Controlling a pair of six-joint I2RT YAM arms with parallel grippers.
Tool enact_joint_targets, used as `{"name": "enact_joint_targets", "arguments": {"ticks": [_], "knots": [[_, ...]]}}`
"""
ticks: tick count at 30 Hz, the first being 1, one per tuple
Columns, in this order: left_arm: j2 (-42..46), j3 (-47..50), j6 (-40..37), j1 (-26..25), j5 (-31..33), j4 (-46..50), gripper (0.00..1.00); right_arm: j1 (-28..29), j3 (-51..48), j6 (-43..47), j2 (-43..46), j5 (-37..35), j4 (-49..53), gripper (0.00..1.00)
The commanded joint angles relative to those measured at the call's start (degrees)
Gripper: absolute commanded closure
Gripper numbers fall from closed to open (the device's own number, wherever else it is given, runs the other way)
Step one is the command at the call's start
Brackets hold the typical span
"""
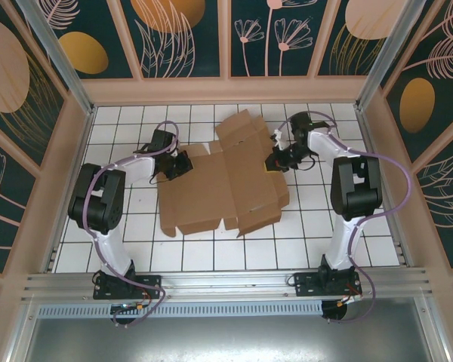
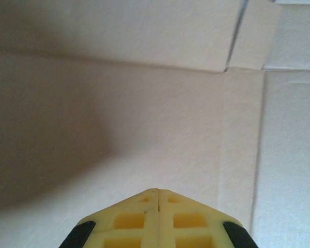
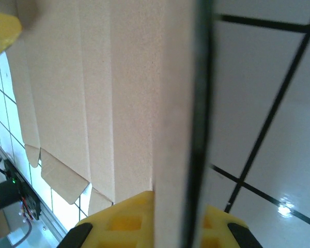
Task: Fold the paper box
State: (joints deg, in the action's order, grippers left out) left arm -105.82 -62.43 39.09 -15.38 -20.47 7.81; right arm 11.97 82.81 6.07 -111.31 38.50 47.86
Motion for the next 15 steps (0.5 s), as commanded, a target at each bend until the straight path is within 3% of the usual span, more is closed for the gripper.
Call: {"name": "enact_joint_targets", "arguments": {"ticks": [1,8,15], "knots": [[4.7,3.5,1.3,0.0,0.8,1.2,1.0,0.9,-0.5,2.4,-0.1,-6.2,2.9,1.0],[9.2,17.9,9.8,0.0,-0.9,-8.2,1.0,2.9,0.7,0.8,5.1,-14.7,2.6,1.0],[3.7,19.4,12.9,0.0,-3.3,-12.2,1.0,9.7,5.5,-2.4,2.3,-22.2,6.8,1.0]]}}
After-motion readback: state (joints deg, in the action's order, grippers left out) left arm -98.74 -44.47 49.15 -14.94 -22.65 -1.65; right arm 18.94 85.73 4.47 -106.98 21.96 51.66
